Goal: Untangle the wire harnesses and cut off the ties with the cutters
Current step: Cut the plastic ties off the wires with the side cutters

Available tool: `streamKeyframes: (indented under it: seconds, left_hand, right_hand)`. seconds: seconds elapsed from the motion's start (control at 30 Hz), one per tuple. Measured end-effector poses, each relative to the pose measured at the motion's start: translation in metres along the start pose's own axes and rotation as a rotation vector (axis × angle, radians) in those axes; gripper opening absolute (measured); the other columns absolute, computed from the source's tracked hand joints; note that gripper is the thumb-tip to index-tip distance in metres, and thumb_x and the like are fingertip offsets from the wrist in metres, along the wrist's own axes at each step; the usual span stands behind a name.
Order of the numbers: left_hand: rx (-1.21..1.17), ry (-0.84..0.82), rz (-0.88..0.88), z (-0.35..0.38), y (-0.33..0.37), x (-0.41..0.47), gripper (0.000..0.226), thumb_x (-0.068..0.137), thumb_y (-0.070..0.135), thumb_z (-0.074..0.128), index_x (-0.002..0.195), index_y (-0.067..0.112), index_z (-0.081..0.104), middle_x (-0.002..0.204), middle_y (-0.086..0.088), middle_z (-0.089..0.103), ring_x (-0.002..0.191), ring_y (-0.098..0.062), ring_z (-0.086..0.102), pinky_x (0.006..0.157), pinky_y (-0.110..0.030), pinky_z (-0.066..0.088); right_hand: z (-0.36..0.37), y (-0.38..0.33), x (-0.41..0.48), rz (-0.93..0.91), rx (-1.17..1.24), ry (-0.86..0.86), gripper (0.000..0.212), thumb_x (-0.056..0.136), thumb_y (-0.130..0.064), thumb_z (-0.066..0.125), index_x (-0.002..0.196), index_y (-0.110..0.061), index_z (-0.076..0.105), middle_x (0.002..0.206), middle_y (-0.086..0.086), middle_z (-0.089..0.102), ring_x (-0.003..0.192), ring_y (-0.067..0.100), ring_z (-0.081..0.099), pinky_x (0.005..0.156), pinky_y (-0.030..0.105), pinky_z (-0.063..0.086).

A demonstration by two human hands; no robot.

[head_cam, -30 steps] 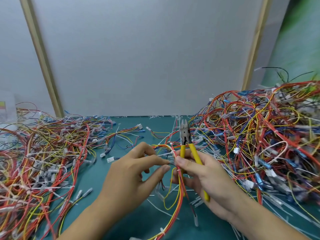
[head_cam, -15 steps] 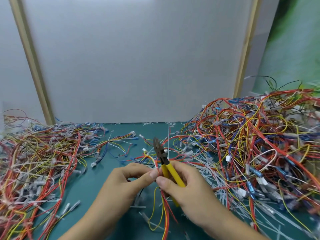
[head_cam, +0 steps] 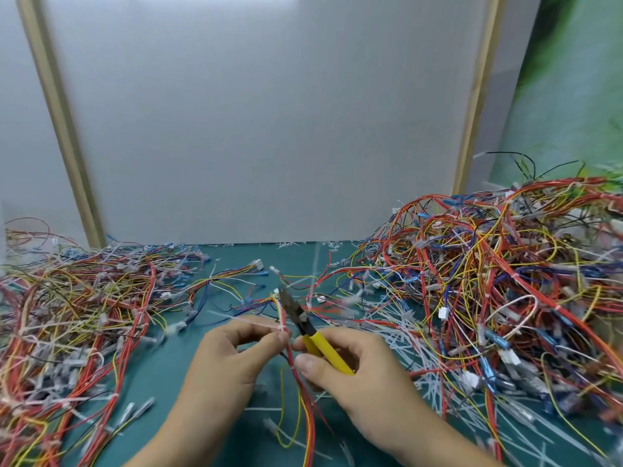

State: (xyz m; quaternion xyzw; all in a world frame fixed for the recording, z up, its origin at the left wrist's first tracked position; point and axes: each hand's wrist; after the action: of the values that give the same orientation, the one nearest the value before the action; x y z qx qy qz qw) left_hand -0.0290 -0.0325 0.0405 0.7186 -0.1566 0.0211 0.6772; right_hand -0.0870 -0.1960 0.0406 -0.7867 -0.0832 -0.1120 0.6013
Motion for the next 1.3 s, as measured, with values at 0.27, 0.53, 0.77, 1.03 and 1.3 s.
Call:
streamKeyframes:
  seconds: [0.27, 0.53, 0.77, 1.03, 1.3]
  left_hand:
    - [-0.275, -0.014, 0.029, 0.004, 0.006, -0.004, 0.003, 0.097, 0.002, 0.051, 0.096, -0.001, 0.051, 0.078, -0.018, 0.072, 0.067, -0.035, 0.073, 0.063, -0.027, 0.059]
    - [-0.501, -0.254, -0.107, -0.002, 0.009, -0.002, 0.028, 0.079, 0.018, 0.077, 0.107, 0.012, 0.075, 0.079, -0.014, 0.069, 0.078, -0.027, 0.072, 0.076, -0.028, 0.058]
    - [-0.433, -0.204, -0.057, -0.007, 0.014, -0.001, 0.008, 0.075, 0.018, 0.08, 0.083, 0.02, 0.078, 0.077, -0.011, 0.071, 0.067, -0.022, 0.07, 0.057, -0.025, 0.056]
    - [-0.281, -0.116, 0.145, -0.013, 0.014, 0.002, 0.014, 0.08, 0.017, 0.077, 0.072, 0.026, 0.07, 0.069, -0.007, 0.07, 0.061, -0.02, 0.069, 0.056, -0.026, 0.055]
    - [-0.31, -0.189, 0.192, -0.013, 0.01, 0.004, 0.011, 0.082, 0.016, 0.07, 0.076, 0.025, 0.072, 0.074, -0.009, 0.072, 0.063, -0.022, 0.071, 0.058, -0.031, 0.058]
  right_hand:
    - [-0.008, -0.011, -0.002, -0.043, 0.179, 0.122, 0.005, 0.089, -0.016, 0.071, 0.09, -0.021, 0.074, 0.073, 0.002, 0.069, 0.07, 0.014, 0.066, 0.074, 0.029, 0.06]
    - [-0.01, -0.014, -0.003, 0.021, 0.167, 0.134, 0.011, 0.091, -0.011, 0.069, 0.09, -0.02, 0.074, 0.077, 0.011, 0.07, 0.069, 0.017, 0.065, 0.077, 0.04, 0.06]
    - [-0.023, -0.021, -0.004, 0.06, 0.013, 0.084, 0.039, 0.082, -0.051, 0.06, 0.087, -0.015, 0.073, 0.073, 0.004, 0.065, 0.065, 0.016, 0.064, 0.066, 0.047, 0.061]
    - [-0.029, -0.036, -0.008, 0.366, 0.433, -0.428, 0.062, 0.086, -0.056, 0.062, 0.095, 0.005, 0.072, 0.078, 0.017, 0.063, 0.058, 0.026, 0.062, 0.059, 0.041, 0.058]
    - [-0.022, -0.037, -0.008, 0.431, 0.447, -0.441, 0.06, 0.086, -0.055, 0.059, 0.092, 0.003, 0.074, 0.075, 0.017, 0.063, 0.054, 0.025, 0.062, 0.056, 0.039, 0.058]
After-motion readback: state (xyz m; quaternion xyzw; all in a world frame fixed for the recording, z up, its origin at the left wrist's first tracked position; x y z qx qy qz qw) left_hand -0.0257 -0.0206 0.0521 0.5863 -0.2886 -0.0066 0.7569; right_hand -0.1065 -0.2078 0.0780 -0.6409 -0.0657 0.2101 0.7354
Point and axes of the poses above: each hand's wrist, its own x-axis towards the middle knuckle, its own z-axis out of the palm, y = z × x
